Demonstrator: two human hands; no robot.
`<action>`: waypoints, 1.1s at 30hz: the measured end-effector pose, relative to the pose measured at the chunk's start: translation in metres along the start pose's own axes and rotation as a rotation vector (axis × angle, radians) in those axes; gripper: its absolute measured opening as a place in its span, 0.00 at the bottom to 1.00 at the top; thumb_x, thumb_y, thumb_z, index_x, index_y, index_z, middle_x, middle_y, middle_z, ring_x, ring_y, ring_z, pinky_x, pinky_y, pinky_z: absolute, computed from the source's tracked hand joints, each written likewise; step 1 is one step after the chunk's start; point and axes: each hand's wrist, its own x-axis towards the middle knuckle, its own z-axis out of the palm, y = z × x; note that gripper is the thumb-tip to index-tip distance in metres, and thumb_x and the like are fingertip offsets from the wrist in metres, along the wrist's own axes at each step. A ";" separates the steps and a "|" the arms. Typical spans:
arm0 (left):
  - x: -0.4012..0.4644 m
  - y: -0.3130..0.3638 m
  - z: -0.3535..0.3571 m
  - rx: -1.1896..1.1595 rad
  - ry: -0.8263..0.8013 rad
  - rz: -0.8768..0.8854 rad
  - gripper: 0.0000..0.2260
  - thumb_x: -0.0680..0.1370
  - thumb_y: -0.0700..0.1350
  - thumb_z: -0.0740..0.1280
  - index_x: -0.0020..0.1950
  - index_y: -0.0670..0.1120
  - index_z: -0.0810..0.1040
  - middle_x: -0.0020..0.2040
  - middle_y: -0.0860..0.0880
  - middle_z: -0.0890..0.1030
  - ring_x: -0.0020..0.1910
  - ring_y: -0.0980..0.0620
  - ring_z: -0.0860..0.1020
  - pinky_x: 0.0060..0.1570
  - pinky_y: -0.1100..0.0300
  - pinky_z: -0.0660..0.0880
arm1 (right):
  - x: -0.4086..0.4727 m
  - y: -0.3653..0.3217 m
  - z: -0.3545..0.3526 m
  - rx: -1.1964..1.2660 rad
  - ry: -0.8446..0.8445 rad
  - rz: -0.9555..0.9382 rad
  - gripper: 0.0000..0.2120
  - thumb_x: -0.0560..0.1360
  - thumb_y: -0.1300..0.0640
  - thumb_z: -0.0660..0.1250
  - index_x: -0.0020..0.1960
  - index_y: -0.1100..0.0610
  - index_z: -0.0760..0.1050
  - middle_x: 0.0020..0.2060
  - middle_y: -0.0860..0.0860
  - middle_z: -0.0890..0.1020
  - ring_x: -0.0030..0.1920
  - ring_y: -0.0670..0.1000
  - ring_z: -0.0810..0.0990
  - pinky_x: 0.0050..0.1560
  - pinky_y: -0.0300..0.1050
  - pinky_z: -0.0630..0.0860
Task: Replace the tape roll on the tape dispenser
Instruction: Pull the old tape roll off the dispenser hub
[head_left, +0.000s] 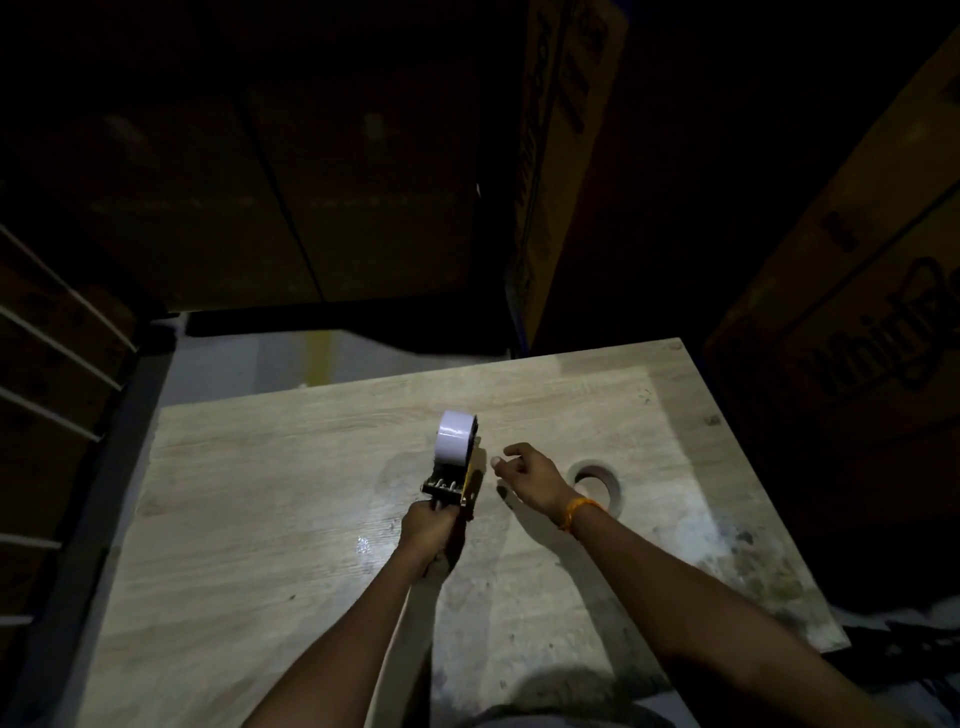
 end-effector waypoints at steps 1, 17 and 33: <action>0.000 0.000 0.000 0.064 0.027 0.026 0.16 0.70 0.57 0.69 0.46 0.46 0.83 0.43 0.44 0.85 0.40 0.44 0.83 0.41 0.54 0.80 | 0.001 -0.002 0.000 0.011 -0.001 -0.010 0.21 0.82 0.47 0.68 0.68 0.59 0.72 0.38 0.48 0.83 0.39 0.49 0.81 0.42 0.43 0.74; -0.027 -0.026 -0.011 0.407 0.201 0.249 0.15 0.75 0.55 0.70 0.55 0.46 0.79 0.50 0.45 0.85 0.50 0.42 0.83 0.44 0.54 0.77 | 0.015 -0.025 0.001 0.144 -0.062 0.064 0.21 0.74 0.46 0.78 0.47 0.64 0.81 0.46 0.65 0.86 0.46 0.63 0.87 0.49 0.62 0.86; -0.011 -0.047 0.004 0.774 0.167 0.257 0.19 0.78 0.53 0.67 0.63 0.41 0.73 0.56 0.41 0.81 0.54 0.39 0.82 0.51 0.47 0.81 | 0.041 0.001 0.026 -0.580 -0.222 -0.045 0.41 0.53 0.38 0.85 0.59 0.55 0.77 0.55 0.56 0.79 0.54 0.60 0.81 0.53 0.52 0.82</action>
